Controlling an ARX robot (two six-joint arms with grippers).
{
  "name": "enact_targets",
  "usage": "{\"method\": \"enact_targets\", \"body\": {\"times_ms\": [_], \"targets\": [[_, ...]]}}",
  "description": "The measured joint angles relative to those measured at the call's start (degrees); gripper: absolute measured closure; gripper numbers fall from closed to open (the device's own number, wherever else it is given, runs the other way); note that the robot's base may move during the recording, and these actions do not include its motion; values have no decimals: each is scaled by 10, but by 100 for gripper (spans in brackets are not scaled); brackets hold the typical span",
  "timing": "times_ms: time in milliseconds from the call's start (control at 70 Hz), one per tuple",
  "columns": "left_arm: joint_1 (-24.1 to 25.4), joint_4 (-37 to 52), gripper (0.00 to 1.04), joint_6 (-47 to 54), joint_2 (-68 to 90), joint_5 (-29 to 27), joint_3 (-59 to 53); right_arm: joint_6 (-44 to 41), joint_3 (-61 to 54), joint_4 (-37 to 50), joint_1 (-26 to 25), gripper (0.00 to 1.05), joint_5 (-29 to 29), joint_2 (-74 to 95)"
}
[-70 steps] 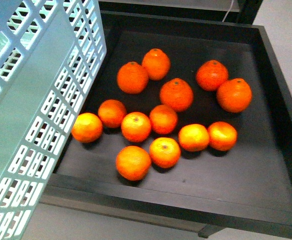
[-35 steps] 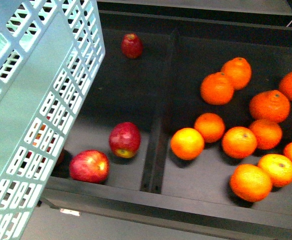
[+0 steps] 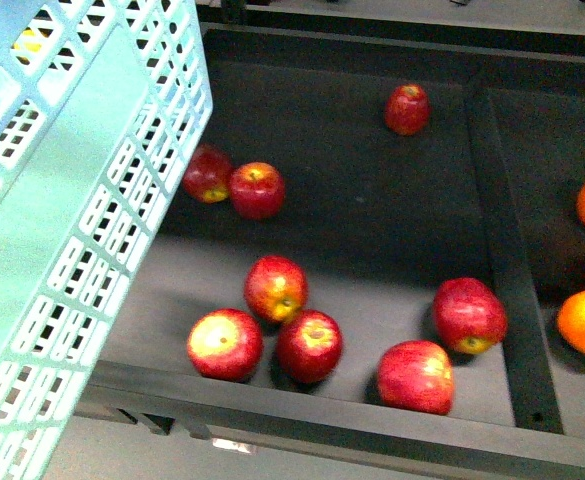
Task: Pick lemon and mango into basket
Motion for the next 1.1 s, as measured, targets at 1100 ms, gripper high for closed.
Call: {"method": "enact_targets", "body": {"times_ms": [1100], "targets": [[0,0,90,0,0,0,0,0,0,0,0,9,-1,0]]}}
